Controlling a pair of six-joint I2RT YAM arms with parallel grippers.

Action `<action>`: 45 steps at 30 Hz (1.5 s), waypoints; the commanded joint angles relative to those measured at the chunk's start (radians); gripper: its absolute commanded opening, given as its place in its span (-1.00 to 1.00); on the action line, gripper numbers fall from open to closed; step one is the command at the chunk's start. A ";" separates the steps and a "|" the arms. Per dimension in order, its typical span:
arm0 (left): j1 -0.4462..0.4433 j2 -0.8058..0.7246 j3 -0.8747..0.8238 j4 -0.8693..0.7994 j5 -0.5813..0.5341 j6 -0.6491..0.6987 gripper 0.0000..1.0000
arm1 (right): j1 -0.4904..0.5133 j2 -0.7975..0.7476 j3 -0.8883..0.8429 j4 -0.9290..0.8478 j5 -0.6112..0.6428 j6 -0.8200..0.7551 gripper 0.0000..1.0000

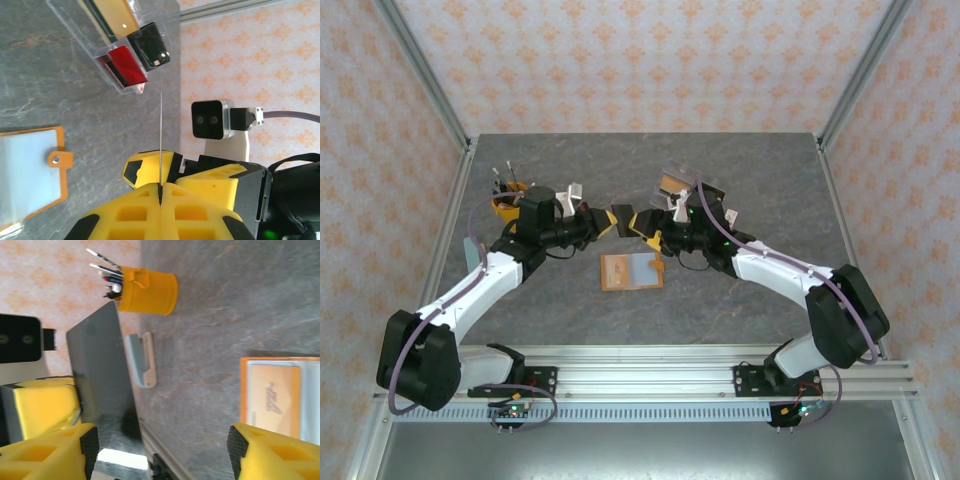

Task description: Take the credit cards out of the card holder

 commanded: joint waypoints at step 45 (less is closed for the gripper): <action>-0.059 -0.008 0.142 -0.596 -0.591 0.233 1.00 | -0.106 -0.187 0.297 -0.683 0.557 -0.954 -1.00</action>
